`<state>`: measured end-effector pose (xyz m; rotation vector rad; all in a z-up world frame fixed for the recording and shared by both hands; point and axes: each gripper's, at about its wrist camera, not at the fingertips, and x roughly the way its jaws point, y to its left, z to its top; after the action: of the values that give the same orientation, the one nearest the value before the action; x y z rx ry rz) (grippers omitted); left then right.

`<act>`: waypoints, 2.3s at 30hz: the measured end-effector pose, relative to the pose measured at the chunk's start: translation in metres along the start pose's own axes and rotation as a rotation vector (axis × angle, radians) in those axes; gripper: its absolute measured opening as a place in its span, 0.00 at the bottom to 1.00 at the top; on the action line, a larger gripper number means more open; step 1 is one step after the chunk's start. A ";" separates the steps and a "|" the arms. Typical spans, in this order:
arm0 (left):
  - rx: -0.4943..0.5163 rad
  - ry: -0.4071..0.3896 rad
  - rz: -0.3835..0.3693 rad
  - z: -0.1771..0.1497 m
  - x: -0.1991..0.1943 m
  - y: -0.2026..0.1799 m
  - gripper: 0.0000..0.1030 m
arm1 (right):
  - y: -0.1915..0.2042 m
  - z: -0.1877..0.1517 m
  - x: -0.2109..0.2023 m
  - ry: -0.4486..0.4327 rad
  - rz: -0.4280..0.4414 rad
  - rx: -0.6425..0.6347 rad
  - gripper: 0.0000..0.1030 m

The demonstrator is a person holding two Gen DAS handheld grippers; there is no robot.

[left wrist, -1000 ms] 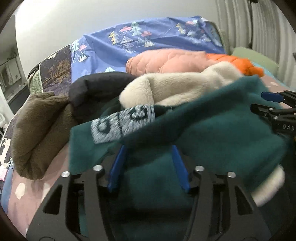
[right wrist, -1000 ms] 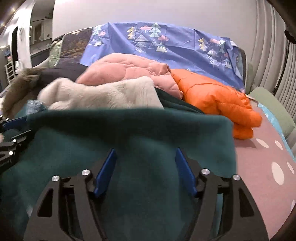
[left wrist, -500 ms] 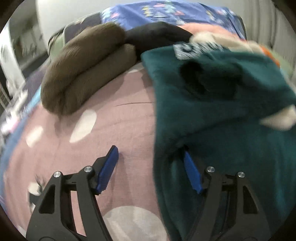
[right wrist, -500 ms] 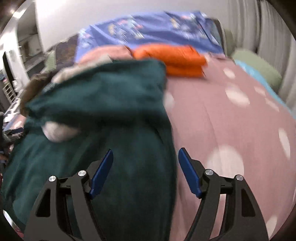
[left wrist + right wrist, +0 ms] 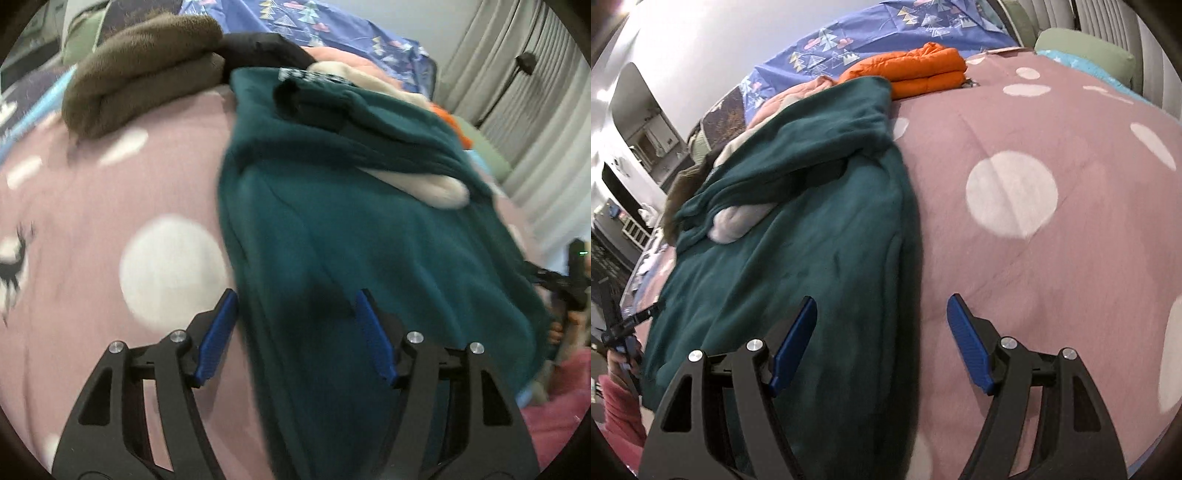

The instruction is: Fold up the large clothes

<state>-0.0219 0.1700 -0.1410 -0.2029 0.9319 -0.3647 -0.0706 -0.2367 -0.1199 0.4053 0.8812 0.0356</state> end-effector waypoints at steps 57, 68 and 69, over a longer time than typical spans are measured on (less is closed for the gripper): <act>0.061 -0.477 -0.213 -0.046 -0.221 -0.092 0.17 | 0.035 -0.021 -0.204 -0.340 0.449 0.086 0.21; -0.054 -0.406 -0.217 -0.014 -0.161 -0.063 0.21 | 0.030 0.023 -0.143 -0.332 0.462 0.212 0.22; -0.058 -0.410 -0.213 -0.008 -0.158 -0.062 0.21 | 0.033 0.032 -0.136 -0.331 0.449 0.208 0.23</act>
<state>-0.1274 0.1750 -0.0083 -0.4154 0.5172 -0.4723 -0.1285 -0.2433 0.0111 0.7751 0.4552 0.2841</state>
